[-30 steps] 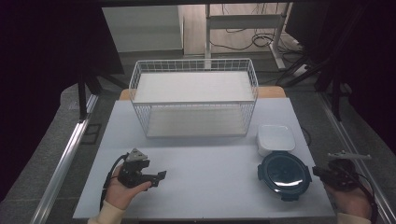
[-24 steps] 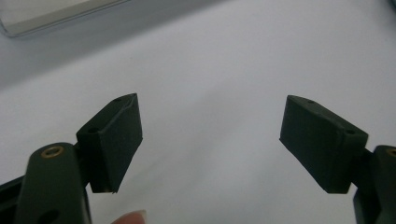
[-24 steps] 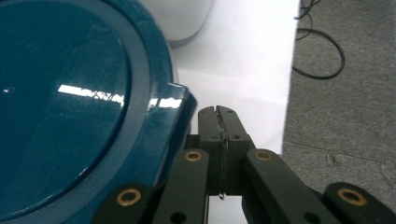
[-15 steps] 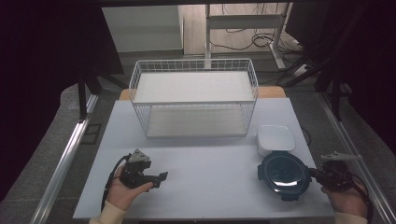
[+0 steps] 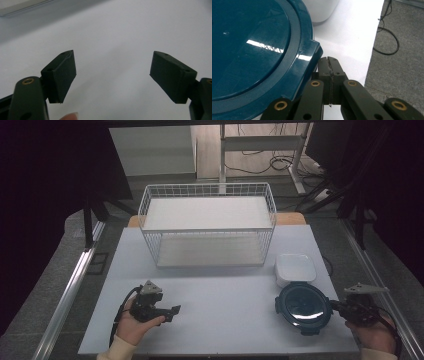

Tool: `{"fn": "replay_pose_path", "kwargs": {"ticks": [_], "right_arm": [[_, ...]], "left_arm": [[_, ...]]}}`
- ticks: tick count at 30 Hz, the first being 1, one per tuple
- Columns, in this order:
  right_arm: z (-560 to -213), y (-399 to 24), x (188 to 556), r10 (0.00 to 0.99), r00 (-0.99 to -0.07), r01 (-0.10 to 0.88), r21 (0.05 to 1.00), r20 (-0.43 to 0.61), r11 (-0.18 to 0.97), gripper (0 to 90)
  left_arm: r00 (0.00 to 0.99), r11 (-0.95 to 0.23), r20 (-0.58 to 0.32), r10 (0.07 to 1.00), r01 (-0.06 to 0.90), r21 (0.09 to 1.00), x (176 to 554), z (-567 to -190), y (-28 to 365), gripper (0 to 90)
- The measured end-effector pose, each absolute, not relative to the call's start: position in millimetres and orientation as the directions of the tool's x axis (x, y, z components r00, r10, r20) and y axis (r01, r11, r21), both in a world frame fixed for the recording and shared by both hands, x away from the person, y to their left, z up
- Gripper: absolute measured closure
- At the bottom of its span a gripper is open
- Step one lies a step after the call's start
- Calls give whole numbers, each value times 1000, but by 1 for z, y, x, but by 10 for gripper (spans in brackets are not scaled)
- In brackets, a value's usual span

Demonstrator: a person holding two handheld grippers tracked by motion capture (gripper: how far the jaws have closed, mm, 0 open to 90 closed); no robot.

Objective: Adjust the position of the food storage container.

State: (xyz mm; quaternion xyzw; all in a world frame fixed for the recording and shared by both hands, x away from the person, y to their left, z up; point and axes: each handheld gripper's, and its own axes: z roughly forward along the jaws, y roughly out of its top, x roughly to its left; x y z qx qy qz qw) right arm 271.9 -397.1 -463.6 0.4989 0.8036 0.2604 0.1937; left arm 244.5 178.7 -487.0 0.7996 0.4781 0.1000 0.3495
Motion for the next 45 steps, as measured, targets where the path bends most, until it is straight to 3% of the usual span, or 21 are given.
{"fn": "replay_pose_path", "kwargs": {"ticks": [13,45], "right_arm": [[-458,-392,270,895,-444,682,630,-48,372,896],[-458,-322,273,772,-634,641,581,32,502,897]], "left_arm": [[528,-307,-173,832,697,648,245,-489,176,205],[531,-317,-168,831,698,642,245,-491,174,205]]}}
